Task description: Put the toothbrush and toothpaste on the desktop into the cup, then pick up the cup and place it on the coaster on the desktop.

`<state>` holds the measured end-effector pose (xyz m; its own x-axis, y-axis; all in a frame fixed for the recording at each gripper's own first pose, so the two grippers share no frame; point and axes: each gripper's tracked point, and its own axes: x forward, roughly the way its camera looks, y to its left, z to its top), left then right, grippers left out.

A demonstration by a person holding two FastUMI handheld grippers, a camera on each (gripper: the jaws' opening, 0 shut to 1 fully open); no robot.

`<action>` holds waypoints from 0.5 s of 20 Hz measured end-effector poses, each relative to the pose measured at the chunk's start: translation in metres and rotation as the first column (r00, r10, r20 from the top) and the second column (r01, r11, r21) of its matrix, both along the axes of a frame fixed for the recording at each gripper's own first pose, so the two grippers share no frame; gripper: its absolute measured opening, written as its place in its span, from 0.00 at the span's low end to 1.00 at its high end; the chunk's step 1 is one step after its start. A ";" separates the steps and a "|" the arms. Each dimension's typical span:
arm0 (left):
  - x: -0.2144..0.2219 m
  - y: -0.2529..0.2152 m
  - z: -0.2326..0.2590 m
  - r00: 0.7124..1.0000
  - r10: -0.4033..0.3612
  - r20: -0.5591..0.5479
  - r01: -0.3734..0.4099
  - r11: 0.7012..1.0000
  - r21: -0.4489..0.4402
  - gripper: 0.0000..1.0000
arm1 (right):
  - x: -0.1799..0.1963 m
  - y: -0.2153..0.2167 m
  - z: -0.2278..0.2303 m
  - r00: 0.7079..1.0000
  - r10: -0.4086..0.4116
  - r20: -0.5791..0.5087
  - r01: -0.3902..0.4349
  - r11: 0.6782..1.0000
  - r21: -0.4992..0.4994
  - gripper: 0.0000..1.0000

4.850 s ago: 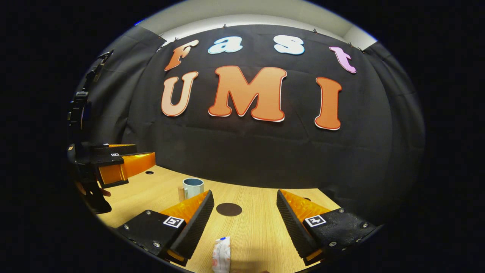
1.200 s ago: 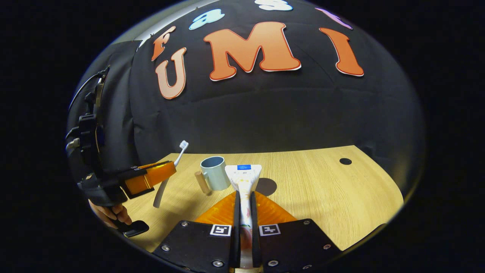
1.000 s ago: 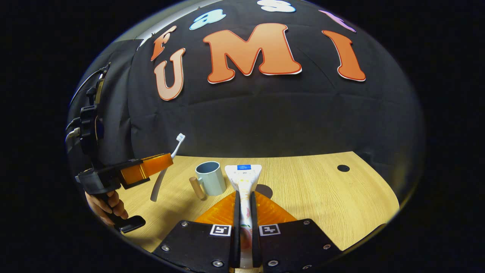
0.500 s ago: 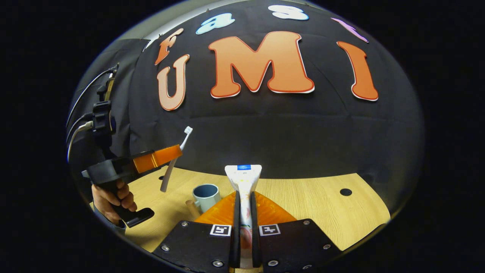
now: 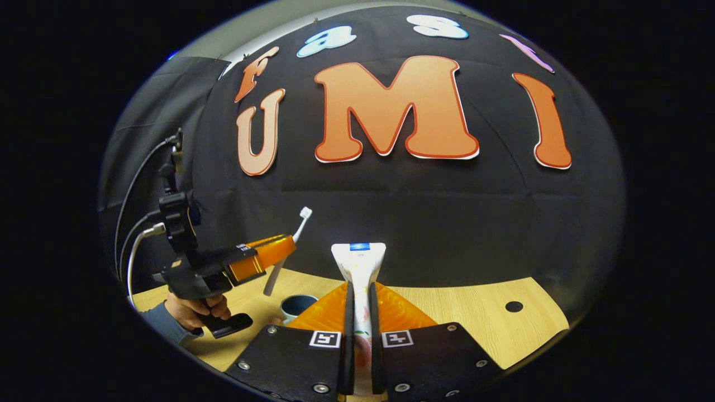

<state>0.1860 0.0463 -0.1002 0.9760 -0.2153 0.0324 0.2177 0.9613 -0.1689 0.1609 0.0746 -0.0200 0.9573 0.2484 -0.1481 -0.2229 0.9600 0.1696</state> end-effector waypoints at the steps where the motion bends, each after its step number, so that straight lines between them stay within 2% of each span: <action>1: 0.002 0.000 -0.005 1.000 -0.019 0.000 0.019 1.000 -0.021 0.06 | 0.003 0.002 0.001 1.000 0.005 0.004 -0.005 1.000 0.005 0.12; 7: 0.019 -0.002 -0.037 0.996 -0.088 -0.012 0.087 0.994 -0.071 0.06 | 0.015 0.015 0.008 0.999 0.036 0.036 -0.036 0.999 0.010 0.12; 10: 0.025 0.000 -0.048 0.996 -0.093 -0.010 0.091 0.993 -0.080 0.06 | 0.018 0.020 0.008 0.998 0.045 0.046 -0.046 0.999 0.026 0.12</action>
<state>0.2109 0.0465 -0.1485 0.9526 -0.3016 0.0394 0.3017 0.9206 -0.2478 0.1786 0.0945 -0.0115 0.9504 0.2953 -0.0980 -0.2743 0.9439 0.1838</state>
